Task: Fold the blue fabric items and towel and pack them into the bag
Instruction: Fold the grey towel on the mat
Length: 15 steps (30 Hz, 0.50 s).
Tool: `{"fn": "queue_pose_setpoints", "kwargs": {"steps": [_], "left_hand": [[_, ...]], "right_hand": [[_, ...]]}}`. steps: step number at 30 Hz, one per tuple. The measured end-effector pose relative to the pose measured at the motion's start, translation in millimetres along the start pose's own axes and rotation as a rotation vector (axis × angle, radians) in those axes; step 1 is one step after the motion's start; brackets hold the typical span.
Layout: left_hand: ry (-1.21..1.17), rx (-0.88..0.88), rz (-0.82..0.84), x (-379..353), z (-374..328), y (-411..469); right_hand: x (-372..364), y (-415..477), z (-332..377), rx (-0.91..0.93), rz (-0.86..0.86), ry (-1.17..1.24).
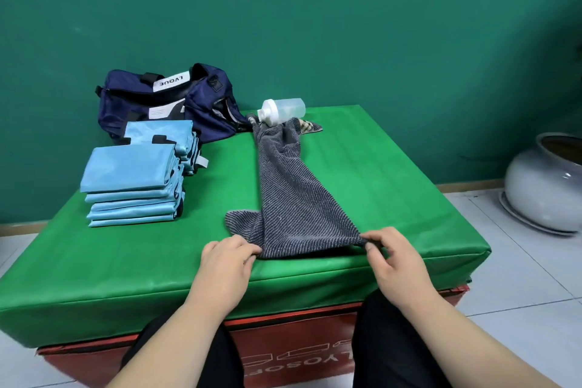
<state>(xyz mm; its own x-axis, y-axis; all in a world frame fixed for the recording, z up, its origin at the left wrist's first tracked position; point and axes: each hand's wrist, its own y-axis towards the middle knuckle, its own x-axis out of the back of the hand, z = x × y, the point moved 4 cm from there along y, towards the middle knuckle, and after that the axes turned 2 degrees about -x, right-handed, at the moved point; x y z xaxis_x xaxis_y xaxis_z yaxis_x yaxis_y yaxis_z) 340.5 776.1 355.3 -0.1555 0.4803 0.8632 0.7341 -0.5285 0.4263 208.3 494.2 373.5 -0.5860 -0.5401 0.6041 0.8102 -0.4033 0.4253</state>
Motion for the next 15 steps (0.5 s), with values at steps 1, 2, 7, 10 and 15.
{"fn": "queue_pose_setpoints", "kwargs": {"steps": [1,2,7,10,15], "left_hand": [[-0.015,0.017,0.003,0.9,-0.3,0.3],[-0.036,0.033,-0.001,1.6,-0.5,-0.4],[-0.137,0.021,0.048,8.2,-8.9,-10.2],[-0.047,0.046,0.104,11.2,-12.0,-9.4],[-0.038,0.158,0.055,23.6,-9.7,2.0]], "right_hand": [[4.0,-0.5,3.0,-0.016,-0.028,0.038],[8.8,-0.2,5.8,-0.028,-0.059,0.069],[32.2,15.3,32.6,-0.035,-0.1,0.113],[48.8,36.9,57.0,-0.008,-0.136,0.085],[74.7,70.8,88.4,0.007,-0.104,0.067]]}}
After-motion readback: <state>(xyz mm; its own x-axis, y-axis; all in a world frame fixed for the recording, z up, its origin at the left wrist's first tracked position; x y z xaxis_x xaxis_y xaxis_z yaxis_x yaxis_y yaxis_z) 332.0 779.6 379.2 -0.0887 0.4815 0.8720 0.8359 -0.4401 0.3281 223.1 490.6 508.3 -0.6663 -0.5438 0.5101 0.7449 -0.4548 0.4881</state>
